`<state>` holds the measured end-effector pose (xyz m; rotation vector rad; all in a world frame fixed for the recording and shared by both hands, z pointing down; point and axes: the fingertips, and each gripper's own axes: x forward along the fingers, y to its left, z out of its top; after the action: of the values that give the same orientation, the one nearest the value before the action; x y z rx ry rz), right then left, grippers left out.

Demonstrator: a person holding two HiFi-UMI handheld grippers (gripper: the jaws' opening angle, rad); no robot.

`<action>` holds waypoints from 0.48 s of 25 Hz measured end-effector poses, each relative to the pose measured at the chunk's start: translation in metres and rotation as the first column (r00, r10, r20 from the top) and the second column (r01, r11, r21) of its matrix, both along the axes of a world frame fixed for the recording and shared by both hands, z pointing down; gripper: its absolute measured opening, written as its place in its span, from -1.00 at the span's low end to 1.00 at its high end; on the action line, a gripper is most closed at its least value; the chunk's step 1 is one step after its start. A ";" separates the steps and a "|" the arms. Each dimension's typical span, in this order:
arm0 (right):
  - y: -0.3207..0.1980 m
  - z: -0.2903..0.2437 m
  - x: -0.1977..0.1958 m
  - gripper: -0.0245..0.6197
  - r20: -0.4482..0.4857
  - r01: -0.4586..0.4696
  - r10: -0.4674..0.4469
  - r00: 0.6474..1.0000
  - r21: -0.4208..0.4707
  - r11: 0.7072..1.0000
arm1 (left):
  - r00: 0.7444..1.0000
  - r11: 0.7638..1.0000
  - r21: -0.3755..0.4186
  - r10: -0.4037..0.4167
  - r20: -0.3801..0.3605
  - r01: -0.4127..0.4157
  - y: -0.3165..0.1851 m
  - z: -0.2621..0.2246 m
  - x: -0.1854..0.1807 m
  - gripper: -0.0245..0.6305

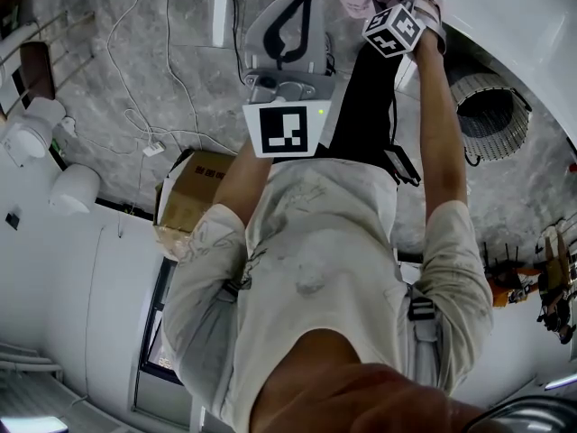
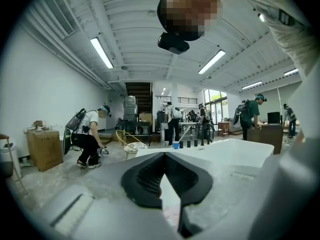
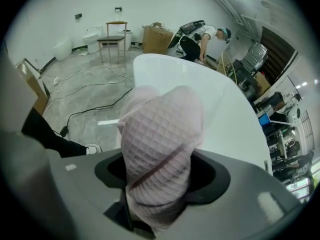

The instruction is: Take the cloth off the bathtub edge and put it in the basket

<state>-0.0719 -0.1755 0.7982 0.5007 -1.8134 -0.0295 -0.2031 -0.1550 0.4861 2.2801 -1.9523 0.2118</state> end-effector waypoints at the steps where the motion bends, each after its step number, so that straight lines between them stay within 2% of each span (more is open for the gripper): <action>1: 0.001 -0.003 -0.001 0.01 -0.010 0.002 -0.002 1.000 0.002 1.000 | 1.000 1.000 0.002 -0.001 -0.003 0.001 0.000 -0.002 0.000 -0.92; 6: 0.003 -0.016 -0.003 -0.17 -0.017 -0.037 0.037 0.999 -0.008 0.999 | 1.000 1.000 0.019 0.006 0.000 -0.006 0.002 -0.015 -0.002 -0.92; 8: 0.007 -0.023 -0.004 -0.30 0.001 -0.051 0.051 0.999 -0.012 0.999 | 1.000 1.000 0.028 0.006 0.004 -0.006 0.004 -0.020 -0.002 -0.92; 10: 0.013 -0.029 -0.001 -0.58 0.037 -0.112 0.113 0.993 -0.023 0.993 | 1.000 0.999 0.040 0.001 0.004 -0.001 0.007 -0.026 -0.002 -0.92; 12: 0.017 -0.033 0.003 -0.64 0.073 -0.209 0.212 0.975 -0.047 0.977 | 1.000 0.999 0.047 -0.001 0.000 0.001 0.011 -0.032 -0.002 -0.92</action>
<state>-0.0694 -0.1586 0.7647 0.6718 -1.8240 0.1728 -0.2052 -0.1444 0.4538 2.3077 -1.9797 0.1680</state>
